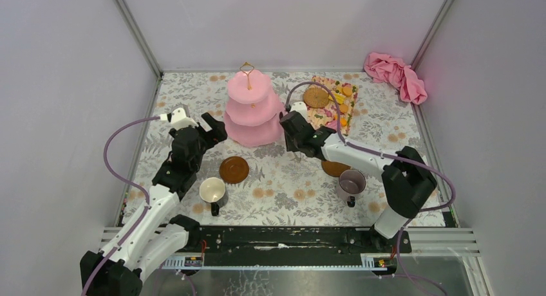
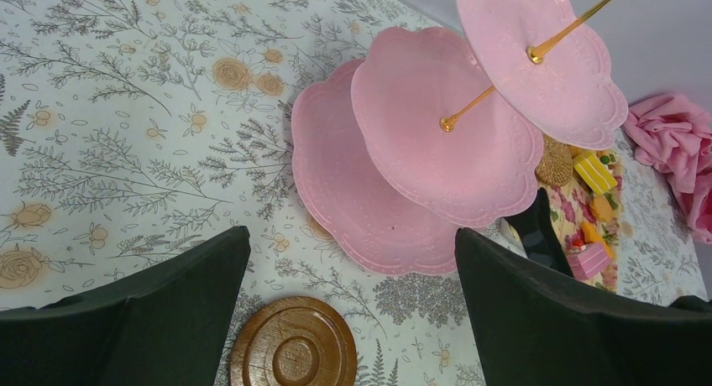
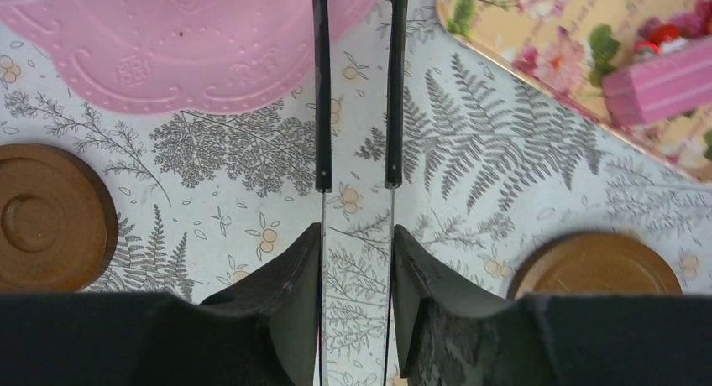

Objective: Serve the afternoon tea
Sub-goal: Pick up the desert from the tray.

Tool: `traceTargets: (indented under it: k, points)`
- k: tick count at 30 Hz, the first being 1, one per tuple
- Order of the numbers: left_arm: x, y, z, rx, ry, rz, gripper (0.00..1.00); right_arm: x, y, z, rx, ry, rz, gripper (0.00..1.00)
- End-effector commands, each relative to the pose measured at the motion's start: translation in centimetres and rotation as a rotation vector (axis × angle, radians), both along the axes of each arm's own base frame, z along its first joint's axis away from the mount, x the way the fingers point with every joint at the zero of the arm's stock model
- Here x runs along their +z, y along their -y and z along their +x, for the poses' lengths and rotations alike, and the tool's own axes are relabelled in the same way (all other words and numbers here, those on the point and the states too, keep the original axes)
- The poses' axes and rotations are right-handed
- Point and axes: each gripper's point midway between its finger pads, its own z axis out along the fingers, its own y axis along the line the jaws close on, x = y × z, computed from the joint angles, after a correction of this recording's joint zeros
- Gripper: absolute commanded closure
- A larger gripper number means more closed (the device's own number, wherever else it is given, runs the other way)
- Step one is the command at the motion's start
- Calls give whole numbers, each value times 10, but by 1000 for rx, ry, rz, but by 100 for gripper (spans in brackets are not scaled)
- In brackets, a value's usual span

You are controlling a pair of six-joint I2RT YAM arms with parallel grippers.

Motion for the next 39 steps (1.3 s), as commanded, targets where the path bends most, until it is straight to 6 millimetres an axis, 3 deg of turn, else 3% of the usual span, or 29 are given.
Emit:
traceTargets:
  k: [1,8,14,25,39]
  points:
    - [19,8,3,-25,78,-42,0,33,19,-4,-132,63,49,62]
    - [25,15,1,-57,99,-82,0,40,62,-23,-305,59,23,62]
    - [29,22,-1,-86,111,-119,0,39,85,-38,-441,41,41,62]
    - [32,20,-3,-82,125,-116,0,21,99,-43,-632,12,44,61]
    - [31,19,-3,-80,123,-113,0,15,95,-28,-692,12,41,61]
